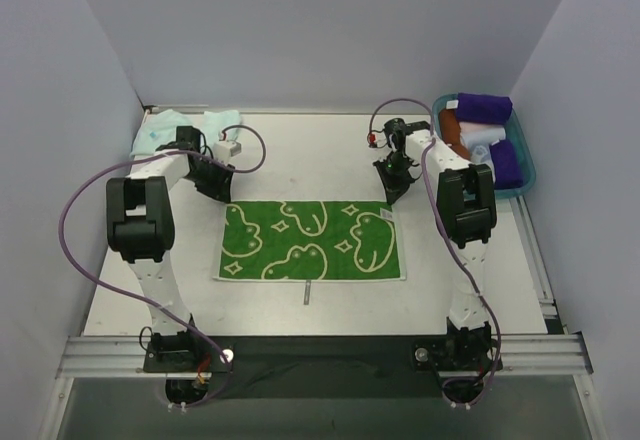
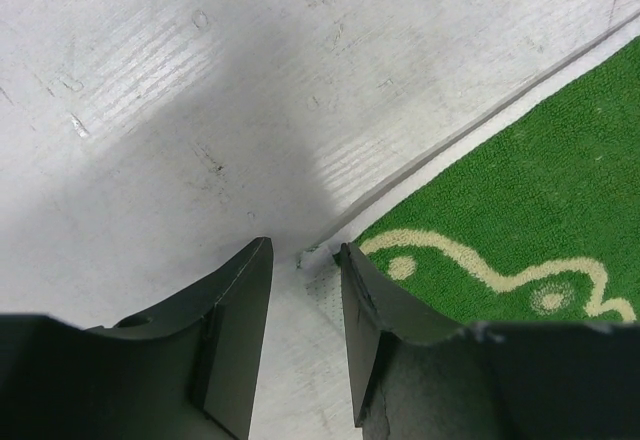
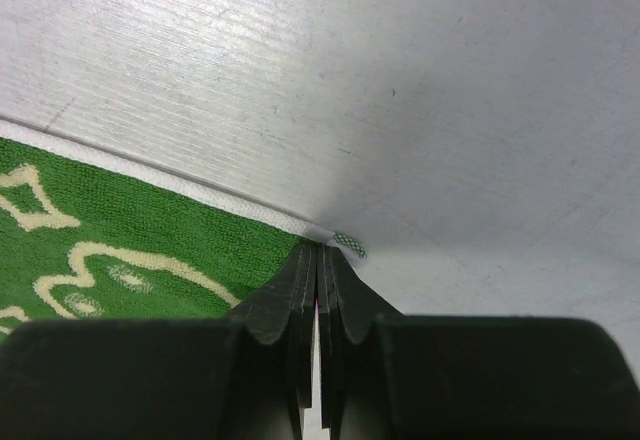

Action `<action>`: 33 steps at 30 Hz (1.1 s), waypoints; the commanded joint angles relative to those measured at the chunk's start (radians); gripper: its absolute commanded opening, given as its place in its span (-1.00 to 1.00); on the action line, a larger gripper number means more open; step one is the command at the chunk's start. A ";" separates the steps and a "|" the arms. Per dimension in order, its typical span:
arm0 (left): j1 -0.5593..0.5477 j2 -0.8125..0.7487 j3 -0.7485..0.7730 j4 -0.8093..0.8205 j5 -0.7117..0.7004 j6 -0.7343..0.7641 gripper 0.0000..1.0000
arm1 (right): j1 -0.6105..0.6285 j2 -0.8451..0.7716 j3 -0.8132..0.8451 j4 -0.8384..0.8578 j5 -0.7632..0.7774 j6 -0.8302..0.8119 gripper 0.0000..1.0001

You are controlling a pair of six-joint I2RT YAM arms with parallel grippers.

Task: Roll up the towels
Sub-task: Fold the towel

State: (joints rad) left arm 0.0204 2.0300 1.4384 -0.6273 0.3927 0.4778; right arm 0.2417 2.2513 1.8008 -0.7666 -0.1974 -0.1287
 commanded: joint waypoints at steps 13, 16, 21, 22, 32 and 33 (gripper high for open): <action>-0.011 -0.017 -0.021 0.038 -0.006 -0.008 -0.95 | -0.008 -0.042 0.026 -0.034 0.010 -0.009 -1.00; -0.011 -0.034 0.002 0.037 0.005 -0.022 -1.00 | -0.013 -0.050 0.048 -0.033 0.012 -0.009 -1.00; -0.011 -0.077 0.019 0.040 0.060 -0.041 -1.00 | -0.027 -0.071 0.074 -0.034 0.012 -0.011 -1.00; -0.011 -0.083 0.020 0.040 0.066 -0.042 -1.00 | -0.028 -0.076 0.074 -0.036 0.010 -0.014 -1.00; -0.011 -0.106 0.013 0.046 0.086 -0.044 -1.00 | -0.032 -0.076 0.080 -0.059 0.064 -0.011 -0.41; -0.013 -0.105 0.007 0.044 0.086 -0.044 -1.00 | -0.032 -0.070 0.075 -0.060 0.062 -0.009 -0.31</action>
State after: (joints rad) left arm 0.0135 1.9560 1.4220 -0.5934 0.4458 0.4458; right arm 0.2100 2.2143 1.8603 -0.7708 -0.1738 -0.1349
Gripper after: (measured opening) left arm 0.034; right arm 0.295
